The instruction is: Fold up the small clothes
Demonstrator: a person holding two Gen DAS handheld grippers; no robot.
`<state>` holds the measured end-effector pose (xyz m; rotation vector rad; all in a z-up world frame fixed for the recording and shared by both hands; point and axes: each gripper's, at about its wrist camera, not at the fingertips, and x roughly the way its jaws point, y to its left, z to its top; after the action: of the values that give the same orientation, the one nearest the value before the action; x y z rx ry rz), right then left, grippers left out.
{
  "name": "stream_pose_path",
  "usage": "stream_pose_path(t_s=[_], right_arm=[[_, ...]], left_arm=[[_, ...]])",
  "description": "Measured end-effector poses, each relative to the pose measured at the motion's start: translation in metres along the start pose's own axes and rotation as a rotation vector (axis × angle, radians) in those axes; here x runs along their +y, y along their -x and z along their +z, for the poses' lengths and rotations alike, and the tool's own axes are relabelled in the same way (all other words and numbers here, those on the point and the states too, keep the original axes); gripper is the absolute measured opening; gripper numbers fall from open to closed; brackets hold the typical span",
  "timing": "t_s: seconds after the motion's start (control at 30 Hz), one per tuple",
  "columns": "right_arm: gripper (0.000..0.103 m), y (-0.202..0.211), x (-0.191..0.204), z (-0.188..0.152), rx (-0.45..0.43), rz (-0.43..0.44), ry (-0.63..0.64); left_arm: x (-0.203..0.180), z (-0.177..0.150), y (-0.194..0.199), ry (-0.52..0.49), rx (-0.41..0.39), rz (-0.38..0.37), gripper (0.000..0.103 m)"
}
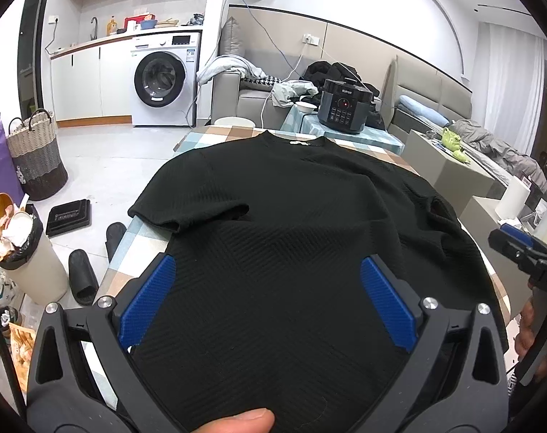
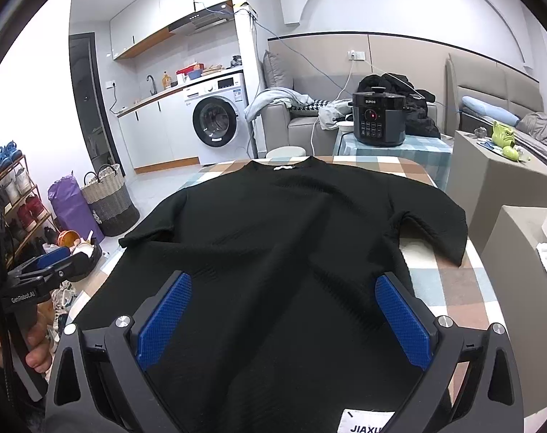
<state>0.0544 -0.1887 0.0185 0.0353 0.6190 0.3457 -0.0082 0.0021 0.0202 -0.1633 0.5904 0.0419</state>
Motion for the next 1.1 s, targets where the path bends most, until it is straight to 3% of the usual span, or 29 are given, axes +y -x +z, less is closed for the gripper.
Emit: stream_pose_path(t_s=[0.43, 0.8, 1.1], right_arm=[[0.103, 0.003, 0.000, 0.005, 0.003, -0.005, -0.005], [0.103, -0.011, -0.010, 0.007, 0.031, -0.038, -0.033], [0.103, -0.020, -0.019, 0.013, 0.048, -0.015, -0.070]], left_arm=[[0.000, 0.000, 0.007, -0.006, 0.001, -0.019, 0.102], [-0.003, 0.005, -0.010, -0.012, 0.051, -0.020, 0.102], [-0.004, 0.012, -0.032, -0.018, 0.091, -0.005, 0.102]])
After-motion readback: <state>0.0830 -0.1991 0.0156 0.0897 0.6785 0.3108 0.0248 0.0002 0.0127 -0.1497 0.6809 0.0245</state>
